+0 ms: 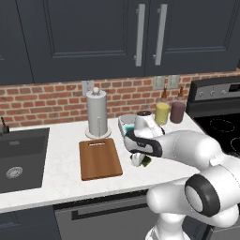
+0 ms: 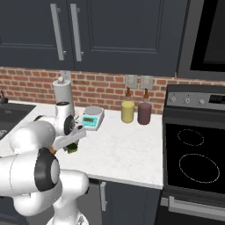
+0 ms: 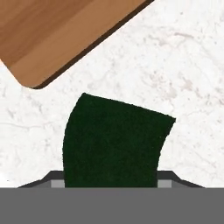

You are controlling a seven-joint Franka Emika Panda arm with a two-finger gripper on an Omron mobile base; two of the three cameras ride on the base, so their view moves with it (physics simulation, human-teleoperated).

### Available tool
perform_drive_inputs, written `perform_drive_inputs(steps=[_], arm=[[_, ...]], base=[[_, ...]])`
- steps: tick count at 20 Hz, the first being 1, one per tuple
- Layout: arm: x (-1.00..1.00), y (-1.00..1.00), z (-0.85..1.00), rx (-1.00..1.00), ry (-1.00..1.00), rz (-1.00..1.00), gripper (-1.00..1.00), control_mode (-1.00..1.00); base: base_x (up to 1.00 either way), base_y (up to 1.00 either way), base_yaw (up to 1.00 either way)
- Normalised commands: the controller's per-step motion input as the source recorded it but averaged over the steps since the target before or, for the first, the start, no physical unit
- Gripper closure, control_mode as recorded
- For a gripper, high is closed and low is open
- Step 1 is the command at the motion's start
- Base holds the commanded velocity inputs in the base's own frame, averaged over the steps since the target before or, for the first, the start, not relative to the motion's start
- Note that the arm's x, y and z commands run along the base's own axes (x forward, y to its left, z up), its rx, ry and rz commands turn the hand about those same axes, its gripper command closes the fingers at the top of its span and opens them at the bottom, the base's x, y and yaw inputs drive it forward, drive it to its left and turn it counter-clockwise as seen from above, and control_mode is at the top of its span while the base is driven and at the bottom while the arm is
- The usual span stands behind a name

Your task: Pick up the sponge from the counter and clean the cutting board by briefly scrubbing or pressing down on the cutting board. Once finished, release the sponge.

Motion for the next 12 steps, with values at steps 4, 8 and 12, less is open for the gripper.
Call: perform_drive_inputs(steps=[4,8,12], arm=[[0.4,0.94,0.01,-0.1,0.18,0.0,1.0,-1.0],[0.13,0.28,0.0,-0.02,0.11,0.0,1.0,-1.0],[0.0,0.0,0.0,0.0,0.0,0.0,1.0,-1.0]], base=[[0.0,0.0,0.0],[0.0,0.0,0.0],[0.0,0.0,0.0]])
